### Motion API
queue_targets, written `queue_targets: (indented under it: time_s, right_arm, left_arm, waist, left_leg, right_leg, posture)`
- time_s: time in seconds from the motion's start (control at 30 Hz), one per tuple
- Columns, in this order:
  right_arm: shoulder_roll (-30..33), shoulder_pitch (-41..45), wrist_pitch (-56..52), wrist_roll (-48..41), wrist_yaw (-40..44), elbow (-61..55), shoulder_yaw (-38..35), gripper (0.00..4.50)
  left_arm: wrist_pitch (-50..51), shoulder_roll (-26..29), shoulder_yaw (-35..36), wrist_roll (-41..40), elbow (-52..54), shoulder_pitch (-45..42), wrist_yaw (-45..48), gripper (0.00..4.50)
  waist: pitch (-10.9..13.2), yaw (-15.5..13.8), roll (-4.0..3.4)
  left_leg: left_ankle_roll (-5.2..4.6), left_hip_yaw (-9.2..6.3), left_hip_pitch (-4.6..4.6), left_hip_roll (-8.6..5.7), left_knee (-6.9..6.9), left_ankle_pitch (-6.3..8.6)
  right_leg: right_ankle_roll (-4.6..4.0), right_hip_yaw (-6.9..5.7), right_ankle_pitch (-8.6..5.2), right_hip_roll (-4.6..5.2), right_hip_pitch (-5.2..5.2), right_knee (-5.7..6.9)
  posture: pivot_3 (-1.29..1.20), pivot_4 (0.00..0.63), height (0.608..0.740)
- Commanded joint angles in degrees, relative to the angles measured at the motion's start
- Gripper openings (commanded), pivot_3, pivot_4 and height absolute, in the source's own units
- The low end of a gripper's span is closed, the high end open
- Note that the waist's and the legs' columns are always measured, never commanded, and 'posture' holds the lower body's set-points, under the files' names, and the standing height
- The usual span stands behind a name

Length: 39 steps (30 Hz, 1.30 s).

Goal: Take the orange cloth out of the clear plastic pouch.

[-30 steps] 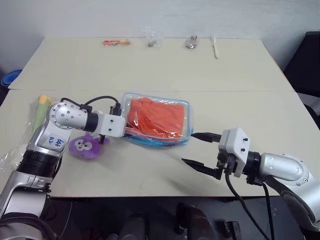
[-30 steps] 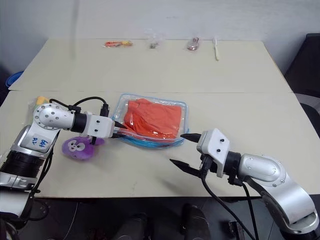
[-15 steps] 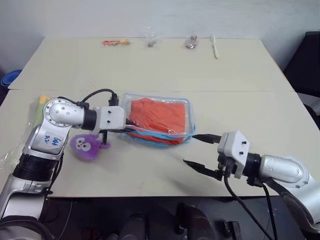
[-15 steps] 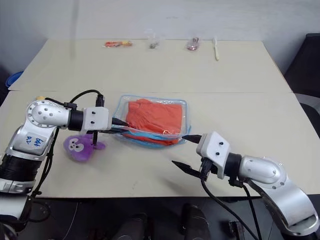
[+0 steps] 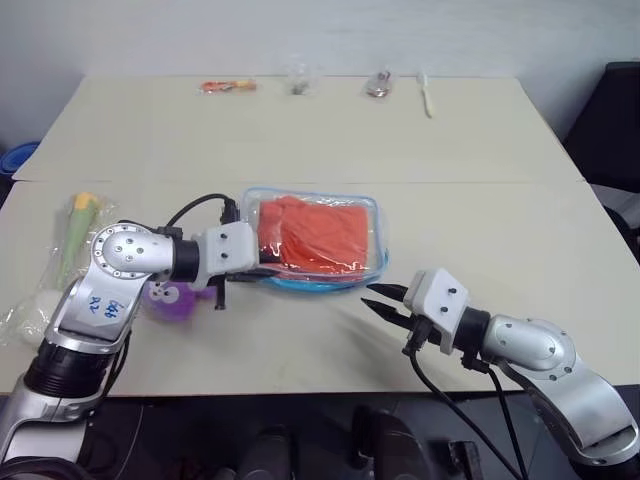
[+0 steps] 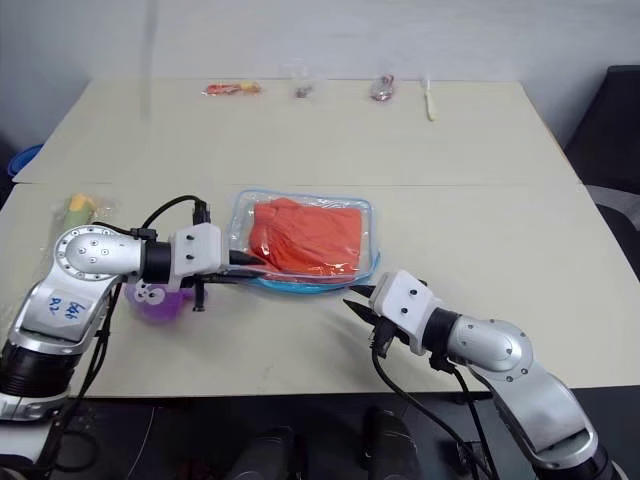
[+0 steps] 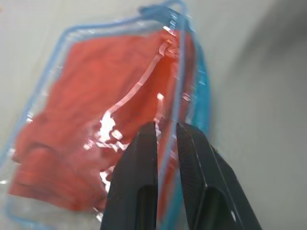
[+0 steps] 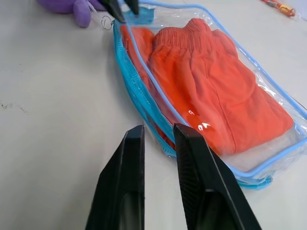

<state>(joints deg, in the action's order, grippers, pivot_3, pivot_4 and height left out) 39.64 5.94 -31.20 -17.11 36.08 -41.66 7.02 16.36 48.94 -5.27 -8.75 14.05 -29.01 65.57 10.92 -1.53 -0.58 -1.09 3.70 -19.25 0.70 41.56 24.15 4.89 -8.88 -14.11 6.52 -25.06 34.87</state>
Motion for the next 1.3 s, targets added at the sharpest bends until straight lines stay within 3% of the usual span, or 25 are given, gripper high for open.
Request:
queue_targets:
  time_s: [0.03, 0.13, 0.23, 0.33, 0.83, 0.93, 1.17, 1.3]
  right_arm:
    - [1.4, -0.7, 0.1, -2.8, 3.0, -2.4, -2.1, 0.84]
    - [2.9, -1.5, 0.6, -4.0, 5.3, -3.3, -3.2, 1.39]
    - [3.7, -1.5, 0.5, -5.0, 6.2, -3.5, -4.3, 2.43]
    - [3.7, -1.3, 0.4, -5.1, 6.1, -3.7, -4.9, 3.46]
    - [2.9, -1.4, -0.2, -5.5, 4.4, -3.9, -5.3, 3.46]
    - [2.8, -1.5, -0.2, -5.5, 3.9, -4.2, -5.1, 3.51]
    - [3.1, -1.8, 0.2, -5.5, 4.0, -3.9, -5.5, 3.51]
    - [3.6, -1.8, 1.1, -4.1, 4.2, -3.5, -4.7, 3.51]
  left_arm:
    - [-5.3, 4.1, 1.4, -1.7, -5.1, -3.2, 7.0, 1.56]
    - [-15.2, 5.5, -1.0, 2.8, -12.4, -5.9, 8.6, 2.47]
    - [-19.6, 3.7, -3.0, 5.0, -18.2, -9.1, 8.3, 3.4]
    - [-21.9, 1.8, -4.3, 5.5, -20.5, -10.5, 8.8, 3.41]
    - [-27.8, -4.3, -6.6, 12.3, -29.8, -15.1, 1.7, 3.41]
    - [-28.4, -4.6, -6.5, 12.4, -30.3, -15.1, 1.8, 2.58]
    - [-25.8, -5.0, -5.5, 8.9, -27.6, -13.8, 4.5, 0.19]
    - [-20.7, -4.6, -4.4, 6.1, -23.9, -12.8, 5.7, 0.01]
  waist:
    - [0.0, -0.1, 0.0]
    - [0.0, 0.0, 0.0]
    - [0.0, 0.0, 0.0]
    - [0.0, 0.1, 0.02]
    - [0.0, 0.1, 0.03]
    - [0.0, 0.1, 0.03]
    - [0.0, 0.1, 0.03]
    - [0.0, 0.1, 0.03]
  left_leg:
    - [0.0, -0.01, 0.0, -0.02, 0.01, 0.0]
    - [-0.01, 0.0, 0.01, -0.03, -0.01, 0.0]
    - [-0.01, 0.0, 0.01, -0.03, -0.02, 0.0]
    - [-0.01, 0.02, 0.0, -0.03, -0.02, 0.01]
    - [-0.02, 0.02, 0.0, -0.03, -0.02, 0.01]
    - [-0.02, 0.02, 0.0, -0.02, -0.02, 0.01]
    - [-0.02, 0.01, 0.0, -0.02, -0.01, 0.01]
    - [-0.02, 0.0, 0.0, -0.02, -0.01, 0.01]
  right_leg:
    - [0.0, 0.0, 0.0, 0.01, 0.03, -0.01]
    - [0.0, -0.01, 0.0, -0.01, 0.04, -0.05]
    - [0.0, -0.03, 0.0, -0.04, 0.05, -0.08]
    - [0.01, -0.02, 0.01, -0.05, 0.05, -0.07]
    - [0.02, -0.02, 0.01, -0.03, 0.04, -0.05]
    - [0.02, -0.03, 0.01, -0.04, 0.04, -0.05]
    - [0.02, -0.04, 0.01, -0.04, 0.04, -0.04]
    - [0.02, -0.04, 0.01, -0.03, 0.04, -0.04]
  posture:
    - [0.0, 0.15, 0.74]
    - [0.0, 0.15, 0.74]
    - [0.0, 0.15, 0.74]
    - [0.0, 0.15, 0.74]
    - [0.0, 0.15, 0.74]
    - [0.0, 0.15, 0.74]
    - [0.0, 0.15, 0.74]
    - [0.0, 0.15, 0.74]
